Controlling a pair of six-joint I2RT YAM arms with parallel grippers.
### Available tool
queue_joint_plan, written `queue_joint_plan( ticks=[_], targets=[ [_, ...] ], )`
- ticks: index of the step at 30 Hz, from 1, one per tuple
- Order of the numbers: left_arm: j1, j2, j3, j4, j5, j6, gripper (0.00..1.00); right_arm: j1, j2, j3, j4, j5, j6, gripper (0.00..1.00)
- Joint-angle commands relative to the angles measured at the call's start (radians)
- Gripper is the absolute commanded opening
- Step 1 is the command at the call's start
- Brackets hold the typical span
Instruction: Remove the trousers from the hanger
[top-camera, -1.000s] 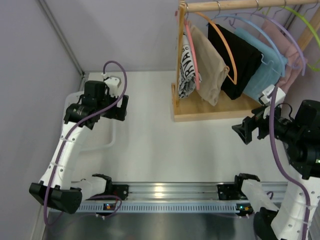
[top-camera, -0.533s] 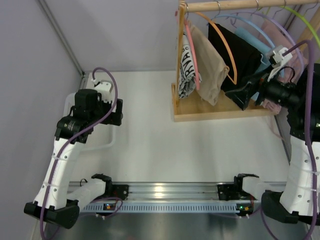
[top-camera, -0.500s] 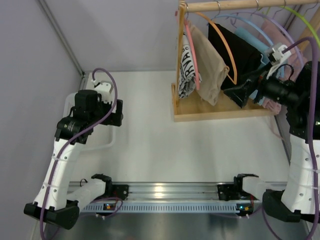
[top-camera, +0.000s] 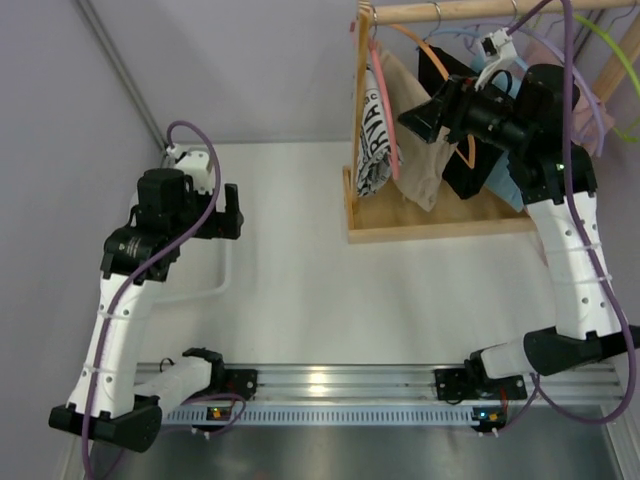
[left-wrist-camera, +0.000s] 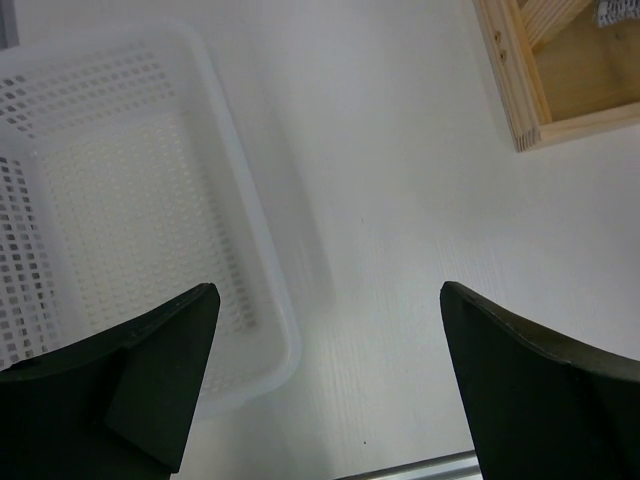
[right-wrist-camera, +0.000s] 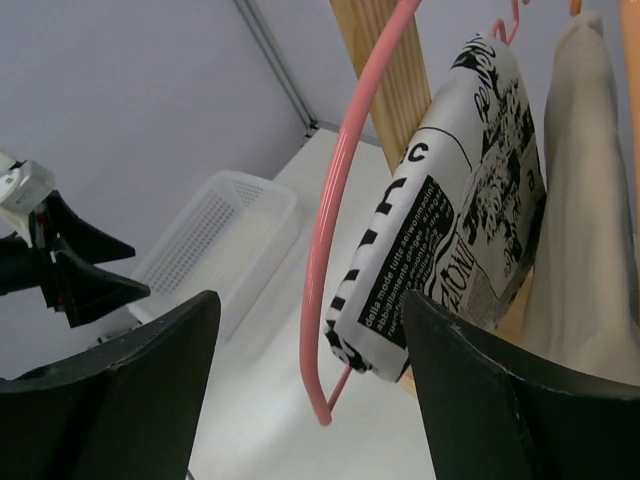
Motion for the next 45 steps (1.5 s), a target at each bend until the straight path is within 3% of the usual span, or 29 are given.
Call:
queue_joint_plan(
  ticks=[1, 8, 12, 20, 25, 44, 45],
  targets=[
    [0.006, 0.02, 0.105, 0.029, -0.042, 0.0, 0.99, 0.062, 0.023, 0.042, 0.145, 0.078, 0.108, 0.74],
    [0.006, 0.029, 0.15, 0.027, -0.018, -0.018, 0.99, 0.116, 0.097, 0.043, 0.239, 0.147, 0.164, 0.68],
    [0.006, 0.038, 0.199, 0.029, 0.122, -0.027, 0.99, 0.122, 0.13, 0.029, 0.294, 0.151, 0.204, 0.64],
    [0.006, 0.064, 0.244, 0.032, 0.149, -0.041, 0.98, 0.139, 0.212, 0.069, 0.316, 0.17, 0.253, 0.61],
    [0.007, 0.066, 0.241, 0.032, 0.163, -0.047, 0.98, 0.139, 0.239, 0.064, 0.366, 0.113, 0.334, 0.5],
    [0.007, 0.076, 0.23, 0.038, 0.182, -0.057, 0.99, 0.128, 0.301, -0.02, 0.559, -0.046, 0.635, 0.38],
    [0.007, 0.076, 0.224, 0.038, 0.182, -0.057, 0.99, 0.122, 0.305, -0.023, 0.567, -0.056, 0.646, 0.32]
  ],
)
